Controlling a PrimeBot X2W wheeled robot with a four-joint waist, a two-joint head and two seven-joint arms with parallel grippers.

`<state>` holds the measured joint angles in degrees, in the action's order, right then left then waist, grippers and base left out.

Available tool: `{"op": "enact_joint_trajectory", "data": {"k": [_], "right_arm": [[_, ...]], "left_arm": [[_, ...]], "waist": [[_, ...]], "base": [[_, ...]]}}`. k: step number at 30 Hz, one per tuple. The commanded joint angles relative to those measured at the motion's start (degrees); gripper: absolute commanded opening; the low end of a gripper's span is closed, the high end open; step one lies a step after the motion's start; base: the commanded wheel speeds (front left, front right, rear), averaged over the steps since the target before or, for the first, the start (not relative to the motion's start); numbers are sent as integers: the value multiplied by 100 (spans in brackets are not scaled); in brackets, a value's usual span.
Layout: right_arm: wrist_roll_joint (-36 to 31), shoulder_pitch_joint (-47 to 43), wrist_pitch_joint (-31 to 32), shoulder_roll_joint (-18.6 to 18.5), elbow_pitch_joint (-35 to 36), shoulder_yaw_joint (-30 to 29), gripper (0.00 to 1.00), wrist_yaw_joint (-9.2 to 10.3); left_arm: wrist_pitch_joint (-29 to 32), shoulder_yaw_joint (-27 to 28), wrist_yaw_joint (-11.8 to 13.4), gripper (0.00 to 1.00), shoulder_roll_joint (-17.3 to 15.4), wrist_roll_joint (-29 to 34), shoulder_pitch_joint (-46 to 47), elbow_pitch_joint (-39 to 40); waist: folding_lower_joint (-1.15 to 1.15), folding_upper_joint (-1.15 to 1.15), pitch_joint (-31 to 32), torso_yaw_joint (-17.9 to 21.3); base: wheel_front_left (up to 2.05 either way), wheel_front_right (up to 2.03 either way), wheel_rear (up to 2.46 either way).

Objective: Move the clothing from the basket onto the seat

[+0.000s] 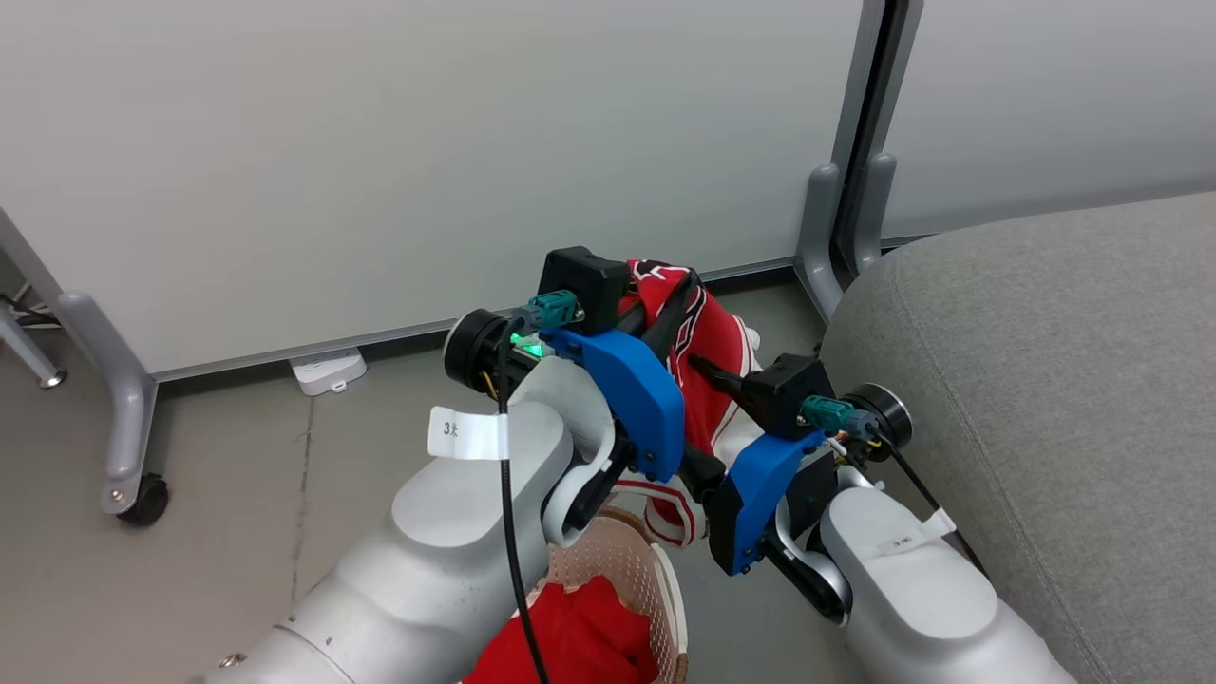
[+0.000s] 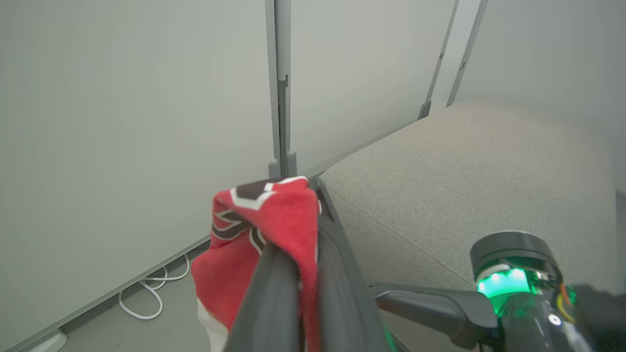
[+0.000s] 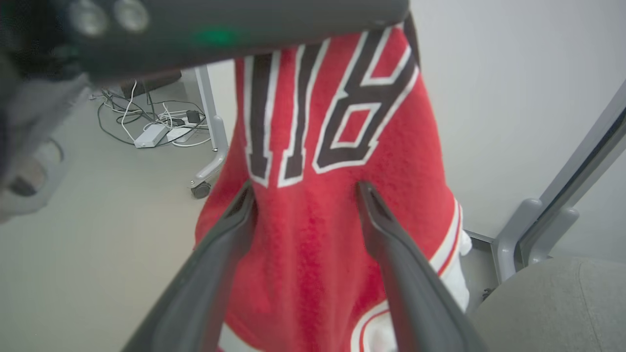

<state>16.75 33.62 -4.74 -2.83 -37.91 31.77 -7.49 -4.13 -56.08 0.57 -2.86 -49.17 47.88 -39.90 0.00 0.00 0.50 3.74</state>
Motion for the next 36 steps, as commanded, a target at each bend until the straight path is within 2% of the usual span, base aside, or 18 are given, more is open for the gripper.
{"op": "enact_joint_trajectory", "data": {"k": [1,10,11,12,13,36], "right_arm": [[81,192,-68,-12,-155,57,100,-1],[934,514,-365,-11,-918,677,100,-1],[986,549,-372,-11,-995,742,49,-1],[1012,604,-417,-11,-1064,799,12,-1],[1031,650,-435,-9,-1122,858,0,-1],[1410,864,-777,-10,-1600,1319,0,-1]], "left_arm": [[-7,-38,28,0,-7,-76,85,54],[-69,-362,101,0,-1,-449,162,253],[-78,-395,110,0,-3,-483,178,255],[-83,-435,122,0,-3,-512,192,260],[-94,-468,123,0,-3,-538,207,262],[-359,-768,151,0,-3,-998,329,-168]], "waist": [[0,0,-8,-39],[0,0,-11,-157],[0,0,-10,-163],[0,0,-7,-170],[0,0,-4,-178],[0,0,73,-149]], "base": [[0,0,0],[0,0,0],[0,0,0],[0,0,0],[0,0,0],[0,0,0]]}}
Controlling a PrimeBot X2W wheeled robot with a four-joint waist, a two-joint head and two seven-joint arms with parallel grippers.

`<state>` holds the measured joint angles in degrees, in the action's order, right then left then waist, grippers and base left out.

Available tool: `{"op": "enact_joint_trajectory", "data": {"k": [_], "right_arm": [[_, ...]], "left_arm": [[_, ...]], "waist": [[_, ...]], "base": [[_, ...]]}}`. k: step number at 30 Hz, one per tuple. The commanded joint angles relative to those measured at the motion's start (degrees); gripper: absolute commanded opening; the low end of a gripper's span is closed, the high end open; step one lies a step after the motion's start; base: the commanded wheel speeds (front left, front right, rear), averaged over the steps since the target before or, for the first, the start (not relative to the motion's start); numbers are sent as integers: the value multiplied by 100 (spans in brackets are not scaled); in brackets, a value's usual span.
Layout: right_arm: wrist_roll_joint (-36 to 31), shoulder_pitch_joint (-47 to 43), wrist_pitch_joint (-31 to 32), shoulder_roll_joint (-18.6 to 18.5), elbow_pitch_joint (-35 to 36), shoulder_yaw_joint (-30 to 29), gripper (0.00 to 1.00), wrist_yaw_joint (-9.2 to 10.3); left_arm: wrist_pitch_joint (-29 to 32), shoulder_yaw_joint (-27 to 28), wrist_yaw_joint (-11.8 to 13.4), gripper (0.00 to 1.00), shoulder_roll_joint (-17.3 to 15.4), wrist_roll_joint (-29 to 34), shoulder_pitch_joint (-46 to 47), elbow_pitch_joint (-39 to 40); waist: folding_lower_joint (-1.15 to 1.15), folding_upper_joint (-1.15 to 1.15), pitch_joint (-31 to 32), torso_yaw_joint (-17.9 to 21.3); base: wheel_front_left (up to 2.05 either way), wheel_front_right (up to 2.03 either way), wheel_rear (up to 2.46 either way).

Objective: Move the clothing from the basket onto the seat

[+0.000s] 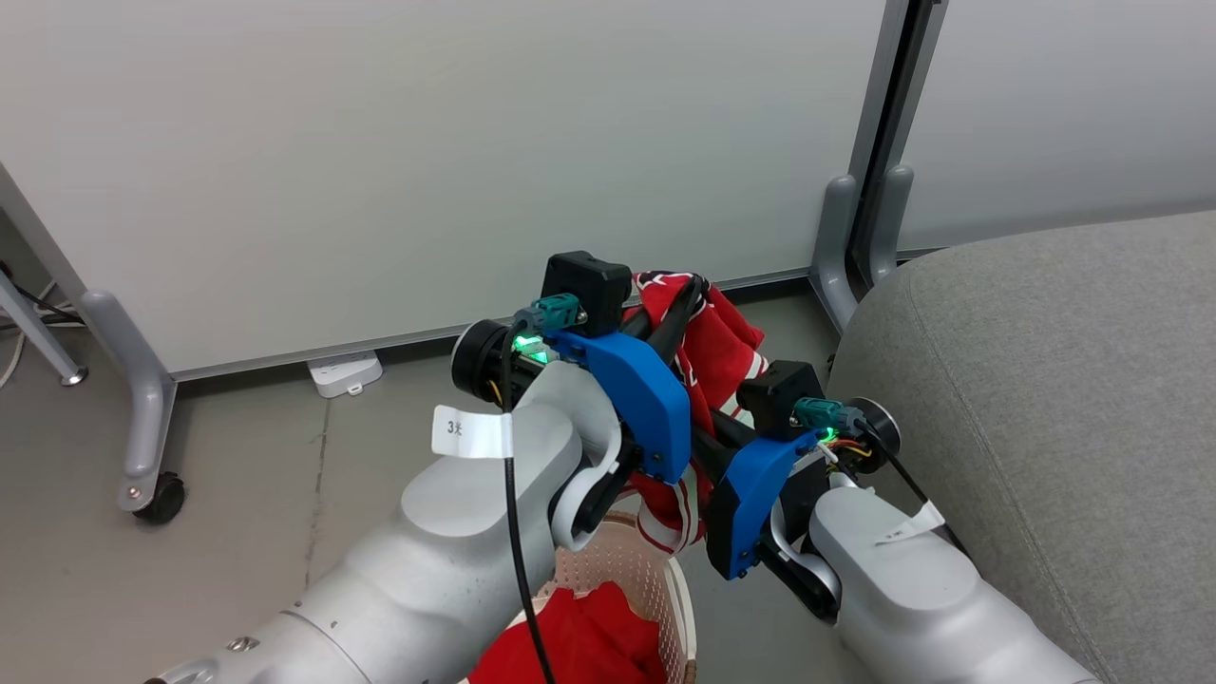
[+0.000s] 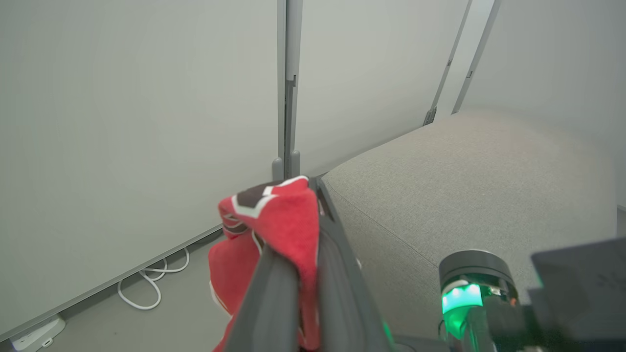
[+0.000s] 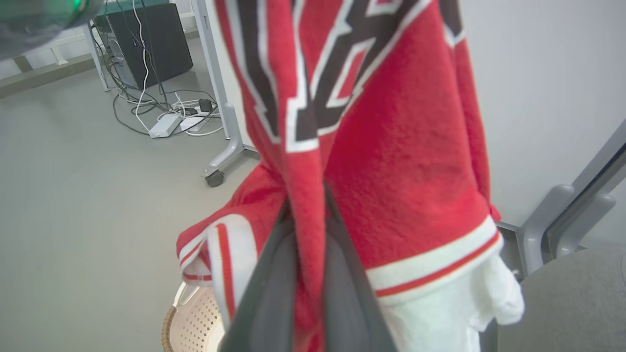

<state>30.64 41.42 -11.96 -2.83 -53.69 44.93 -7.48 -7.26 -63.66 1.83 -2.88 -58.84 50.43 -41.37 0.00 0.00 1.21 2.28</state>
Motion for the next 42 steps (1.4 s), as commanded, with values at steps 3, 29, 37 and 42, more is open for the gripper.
{"op": "enact_joint_trajectory", "data": {"k": [3,29,37,42], "right_arm": [[18,97,-76,-10,-54,24,0,-3],[-40,120,-215,-10,-89,115,0,-2],[-178,193,-280,-8,-146,-69,0,-2],[-280,203,-307,-9,-163,-204,0,-2]], "left_arm": [[-68,-34,22,0,-1,-99,82,-52],[-769,-164,-184,100,-305,87,-290,-94],[-794,1294,123,100,-1000,1312,-1699,1341],[-795,2309,164,100,-1266,2126,-2956,2122]], "waist": [[0,0,1,0],[0,0,63,128],[0,0,6,104],[0,0,-38,63]], "base": [[0,0,0],[0,0,0],[0,0,0],[0,0,0]]}}
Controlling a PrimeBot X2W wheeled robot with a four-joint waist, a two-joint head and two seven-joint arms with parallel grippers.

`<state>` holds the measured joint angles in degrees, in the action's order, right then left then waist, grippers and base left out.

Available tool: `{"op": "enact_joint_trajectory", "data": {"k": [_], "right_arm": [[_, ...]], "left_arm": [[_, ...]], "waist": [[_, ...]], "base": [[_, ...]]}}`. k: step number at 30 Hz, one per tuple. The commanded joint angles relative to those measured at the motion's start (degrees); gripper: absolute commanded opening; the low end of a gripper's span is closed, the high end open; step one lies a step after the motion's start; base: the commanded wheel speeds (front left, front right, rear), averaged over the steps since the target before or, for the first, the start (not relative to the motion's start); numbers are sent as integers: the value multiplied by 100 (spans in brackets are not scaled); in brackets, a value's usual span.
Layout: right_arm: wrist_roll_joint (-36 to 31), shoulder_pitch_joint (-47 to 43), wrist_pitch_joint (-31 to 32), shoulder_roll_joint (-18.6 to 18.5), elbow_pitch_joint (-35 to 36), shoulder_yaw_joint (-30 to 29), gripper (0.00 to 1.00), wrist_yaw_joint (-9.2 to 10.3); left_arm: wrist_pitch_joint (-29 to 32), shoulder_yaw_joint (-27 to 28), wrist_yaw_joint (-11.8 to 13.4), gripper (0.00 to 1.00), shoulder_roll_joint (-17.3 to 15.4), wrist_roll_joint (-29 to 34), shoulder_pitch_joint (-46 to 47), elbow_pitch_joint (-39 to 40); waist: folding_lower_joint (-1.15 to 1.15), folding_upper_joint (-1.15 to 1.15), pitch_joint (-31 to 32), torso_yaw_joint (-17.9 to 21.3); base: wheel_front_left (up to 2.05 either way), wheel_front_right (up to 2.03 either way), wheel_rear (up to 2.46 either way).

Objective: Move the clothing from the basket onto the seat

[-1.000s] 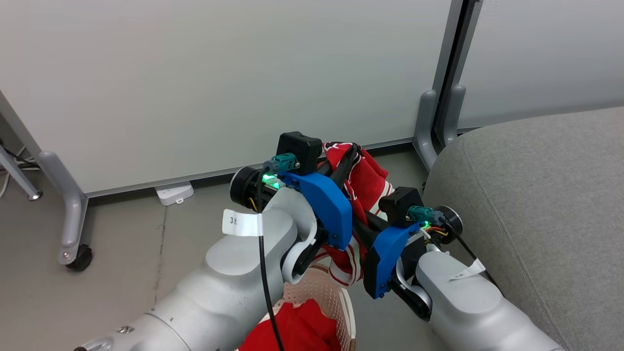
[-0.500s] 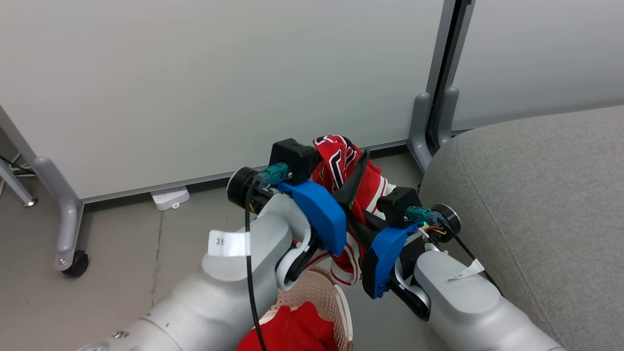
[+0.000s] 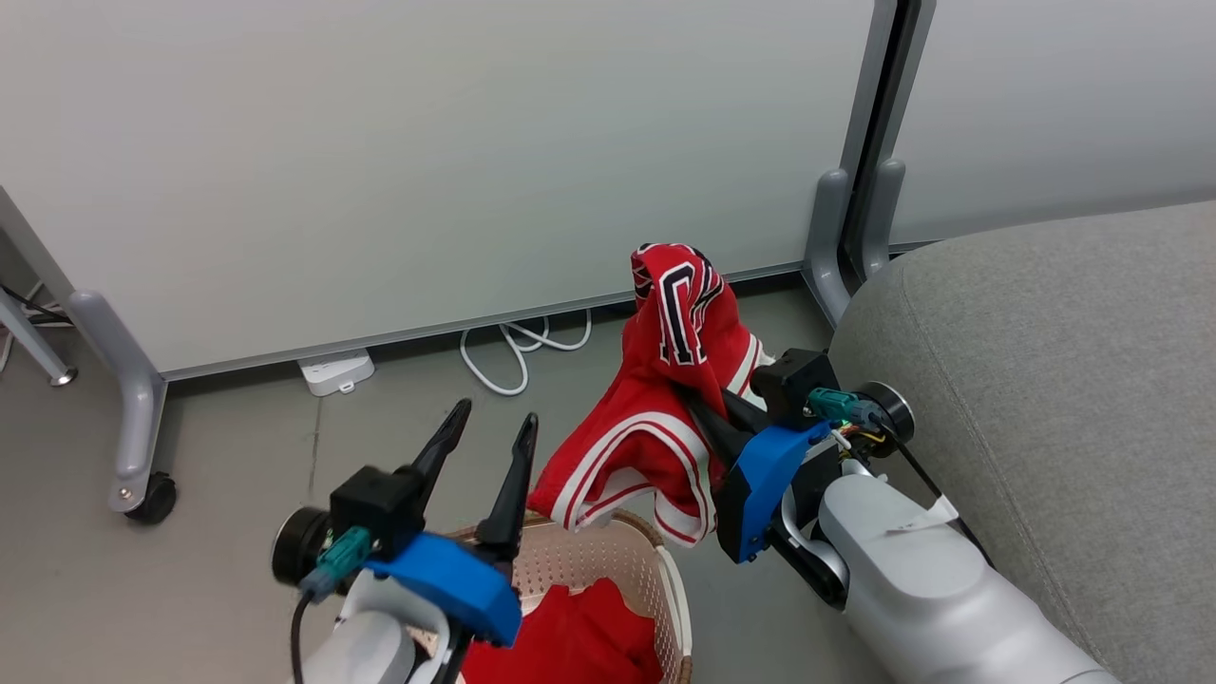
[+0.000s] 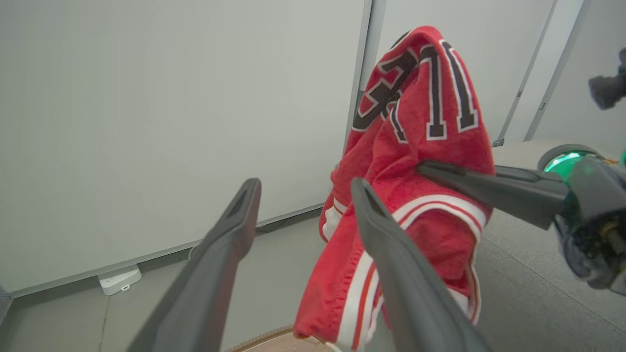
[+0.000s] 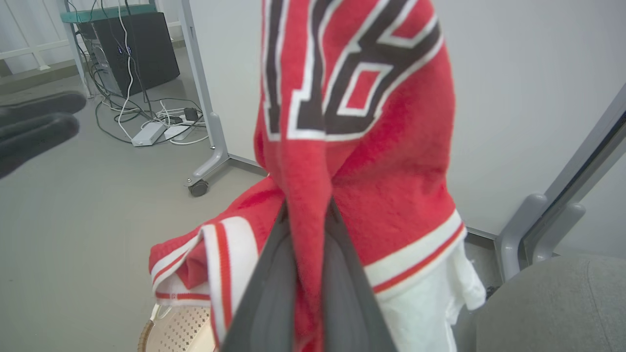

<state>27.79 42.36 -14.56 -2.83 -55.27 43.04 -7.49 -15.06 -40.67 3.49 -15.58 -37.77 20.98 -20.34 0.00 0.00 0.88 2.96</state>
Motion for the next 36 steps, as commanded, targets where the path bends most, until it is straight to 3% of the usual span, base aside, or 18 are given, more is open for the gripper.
{"op": "enact_joint_trajectory", "data": {"k": [1,9,18,24,36], "right_arm": [[-25,109,-43,-10,-4,-38,0,-1],[-124,99,-63,-9,28,-189,0,-1],[-129,52,-67,-10,89,-225,0,-1],[-123,138,-67,-10,160,-297,0,-1],[-232,110,-71,-8,484,-516,0,-1]], "left_arm": [[-15,182,-23,100,-34,164,-213,136],[-16,1314,-432,100,50,923,-1286,739],[-16,1863,-810,100,384,1380,-1613,639],[-16,2118,-942,100,515,1579,-1672,637],[-17,2378,-1064,100,568,1844,-1426,634]], "waist": [[0,0,-12,-14],[0,0,-59,-70],[0,0,-101,102],[0,0,-240,642],[0,0,-645,2090]], "base": [[0,0,0],[0,0,0],[0,0,0],[0,0,0],[0,0,0]]}}
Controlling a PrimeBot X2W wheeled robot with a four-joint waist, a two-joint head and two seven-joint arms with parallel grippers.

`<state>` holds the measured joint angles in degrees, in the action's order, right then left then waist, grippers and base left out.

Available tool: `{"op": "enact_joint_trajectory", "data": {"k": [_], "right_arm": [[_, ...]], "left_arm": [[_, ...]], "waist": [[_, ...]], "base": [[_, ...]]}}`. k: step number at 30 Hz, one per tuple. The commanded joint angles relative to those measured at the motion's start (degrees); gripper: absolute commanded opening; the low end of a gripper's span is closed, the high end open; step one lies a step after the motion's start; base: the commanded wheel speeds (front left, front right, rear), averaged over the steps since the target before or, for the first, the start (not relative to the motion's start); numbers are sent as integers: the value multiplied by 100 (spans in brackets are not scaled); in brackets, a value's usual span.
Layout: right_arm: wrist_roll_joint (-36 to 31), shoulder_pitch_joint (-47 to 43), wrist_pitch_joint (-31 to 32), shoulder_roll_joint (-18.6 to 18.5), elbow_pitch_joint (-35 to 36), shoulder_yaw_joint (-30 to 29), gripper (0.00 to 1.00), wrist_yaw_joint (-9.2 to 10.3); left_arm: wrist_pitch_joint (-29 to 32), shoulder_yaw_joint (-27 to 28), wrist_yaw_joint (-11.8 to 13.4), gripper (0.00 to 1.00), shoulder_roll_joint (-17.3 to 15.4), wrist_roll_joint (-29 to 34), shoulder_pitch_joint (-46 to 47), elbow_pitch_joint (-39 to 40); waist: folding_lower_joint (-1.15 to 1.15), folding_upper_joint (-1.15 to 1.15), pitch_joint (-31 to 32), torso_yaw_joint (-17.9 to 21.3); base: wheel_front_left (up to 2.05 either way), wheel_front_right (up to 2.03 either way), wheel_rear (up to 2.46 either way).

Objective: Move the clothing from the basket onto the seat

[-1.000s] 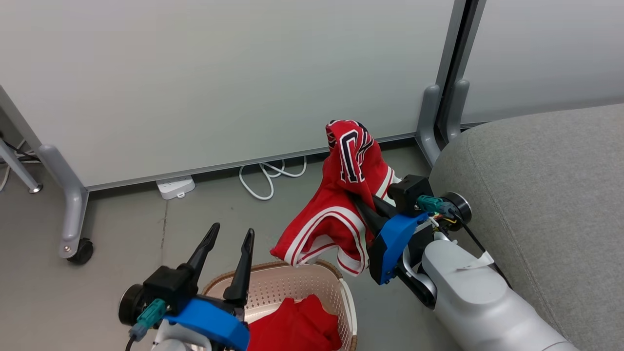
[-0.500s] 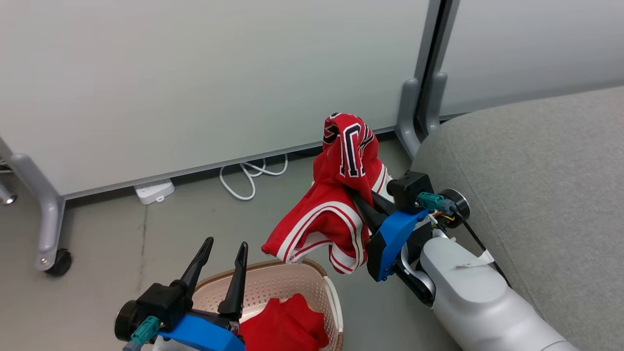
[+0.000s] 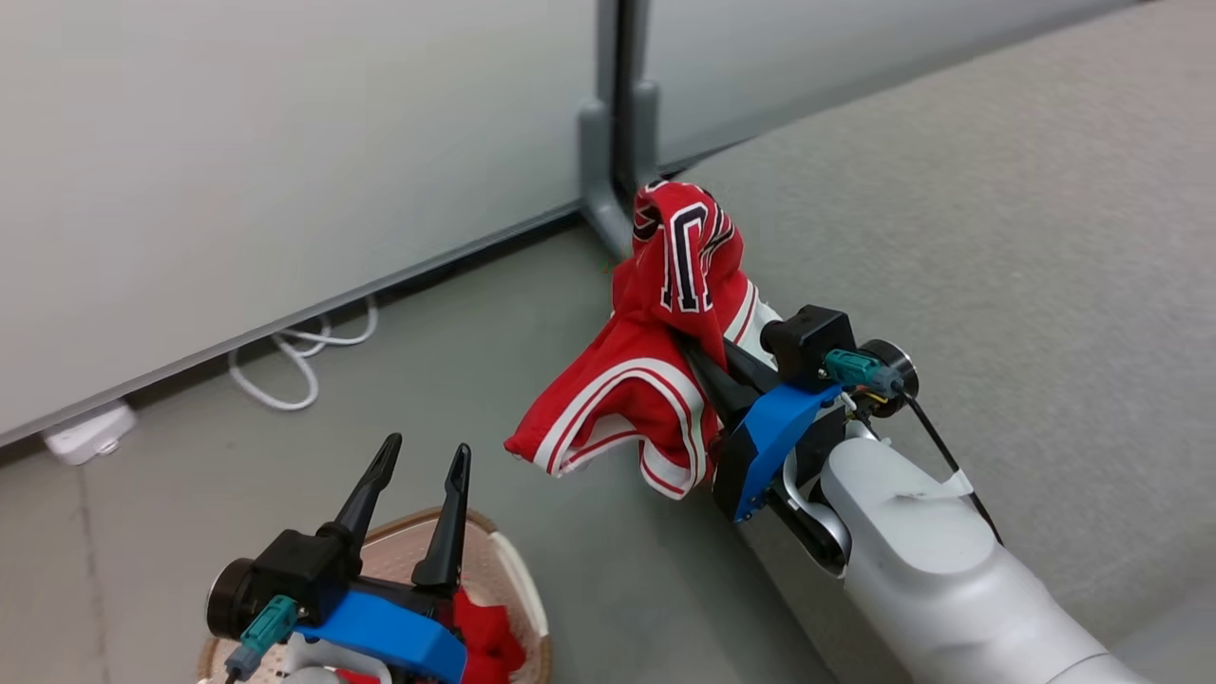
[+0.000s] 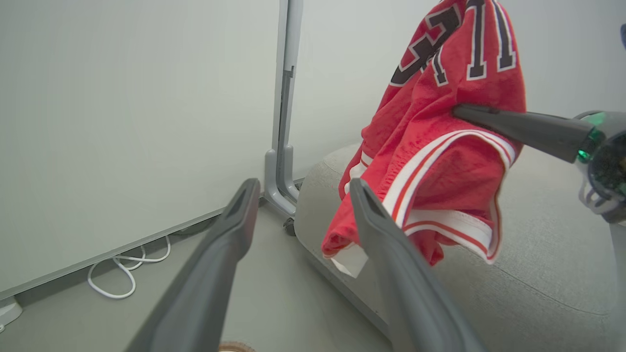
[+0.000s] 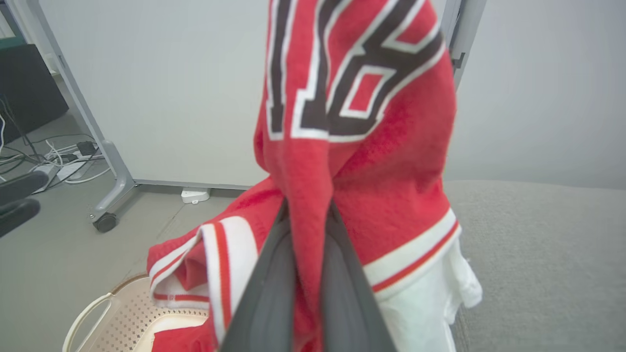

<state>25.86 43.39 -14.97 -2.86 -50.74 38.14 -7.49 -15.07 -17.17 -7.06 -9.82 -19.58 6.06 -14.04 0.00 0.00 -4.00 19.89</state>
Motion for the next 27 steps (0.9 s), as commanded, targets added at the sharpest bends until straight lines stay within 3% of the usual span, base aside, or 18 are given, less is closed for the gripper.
{"op": "enact_joint_trajectory", "data": {"k": [1,8,16,22,27], "right_arm": [[-53,-17,-30,-4,45,-48,0,-1],[-164,-172,-31,0,101,-289,0,-1],[-228,-135,-31,-1,70,-537,0,-1],[-584,963,-30,-47,-487,-1604,0,-1],[-768,2140,5,-676,-905,-2730,0,-1]], "left_arm": [[-16,44,-17,100,-9,47,71,0],[-16,56,-48,100,10,116,121,-17],[-16,37,-54,100,-11,145,167,-24],[-15,-164,-56,100,-174,215,532,127],[8,-633,-57,100,-374,256,1269,265]], "waist": [[0,0,-175,498],[0,0,-271,898],[0,0,-377,905],[0,0,-1042,607],[0,0,-2040,85]], "base": [[0,0,0],[0,0,0],[0,0,0],[0,0,0],[0,0,0]]}}
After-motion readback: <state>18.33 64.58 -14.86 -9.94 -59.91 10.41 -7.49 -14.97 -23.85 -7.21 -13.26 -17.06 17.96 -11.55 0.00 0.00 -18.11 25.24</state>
